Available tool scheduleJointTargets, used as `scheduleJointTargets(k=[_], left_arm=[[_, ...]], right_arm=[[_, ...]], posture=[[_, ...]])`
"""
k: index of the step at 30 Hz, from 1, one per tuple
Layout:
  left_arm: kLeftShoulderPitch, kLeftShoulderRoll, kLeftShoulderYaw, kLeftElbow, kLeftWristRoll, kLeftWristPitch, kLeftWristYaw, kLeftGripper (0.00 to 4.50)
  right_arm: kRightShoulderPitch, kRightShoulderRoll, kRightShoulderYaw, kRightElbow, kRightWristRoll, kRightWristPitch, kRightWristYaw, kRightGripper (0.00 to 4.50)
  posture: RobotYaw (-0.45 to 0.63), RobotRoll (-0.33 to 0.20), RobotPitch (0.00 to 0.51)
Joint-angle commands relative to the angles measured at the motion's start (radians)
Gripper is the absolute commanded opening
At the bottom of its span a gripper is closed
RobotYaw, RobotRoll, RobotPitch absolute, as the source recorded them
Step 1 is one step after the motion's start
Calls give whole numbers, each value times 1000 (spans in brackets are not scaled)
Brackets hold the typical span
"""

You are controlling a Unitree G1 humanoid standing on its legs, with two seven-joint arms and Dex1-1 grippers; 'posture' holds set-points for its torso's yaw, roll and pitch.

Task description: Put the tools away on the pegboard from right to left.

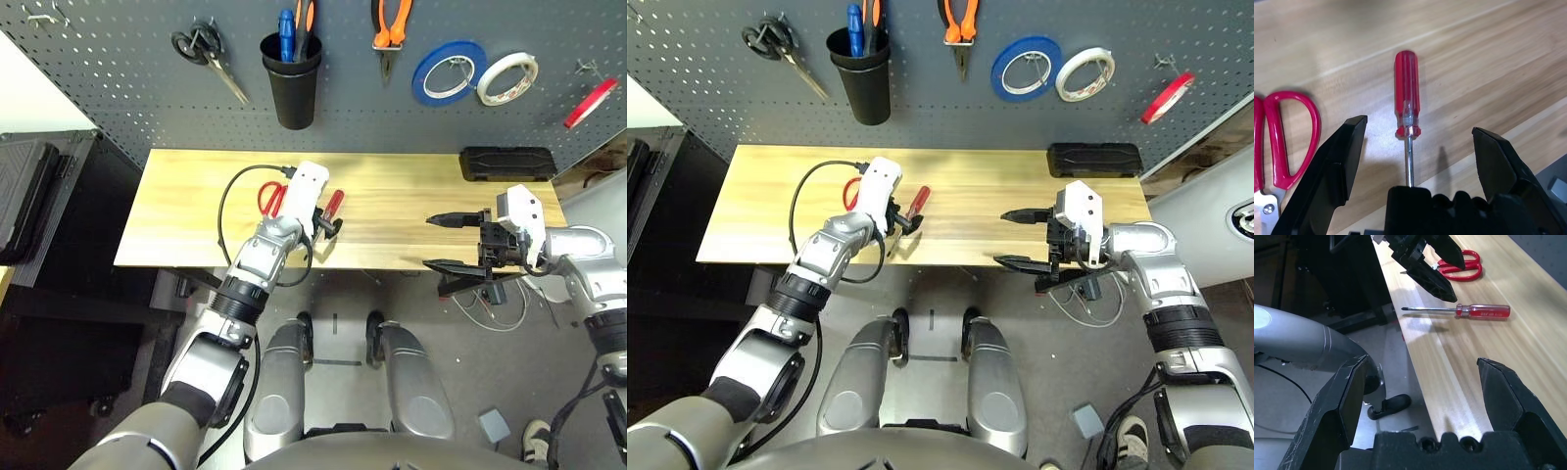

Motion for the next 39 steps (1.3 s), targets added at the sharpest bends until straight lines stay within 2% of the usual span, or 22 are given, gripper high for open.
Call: scheduleJointTargets(k=[1,7,19,22,30,35,39], left_arm=[[2,-27,-5,45,12,-7,6,4500],[-55,-82,22,183,10,-68,36,4500],[-119,-122,69,415,28,-171,114,4500],[-136,-136,89,471,32,-205,147,3930],[-186,-156,117,589,37,-289,176,901],[-194,-157,122,575,39,-323,169,798],[-134,-132,122,407,25,-279,137,798]], right_arm=[[33,-7,-12,-36,11,20,-6,4456],[55,-17,-23,-81,24,51,-20,4456],[88,-45,-42,-132,38,88,-24,4456],[88,-43,-42,-140,39,93,-29,4500],[90,-44,-47,-146,39,96,-44,4500],[84,-42,-46,-131,34,91,-51,4500],[62,-36,-40,-100,26,77,-51,4500]], posture=[[-60,0,356],[-83,0,368],[-105,0,380],[-105,0,380],[-122,0,370],[-108,0,355],[-91,0,345]])
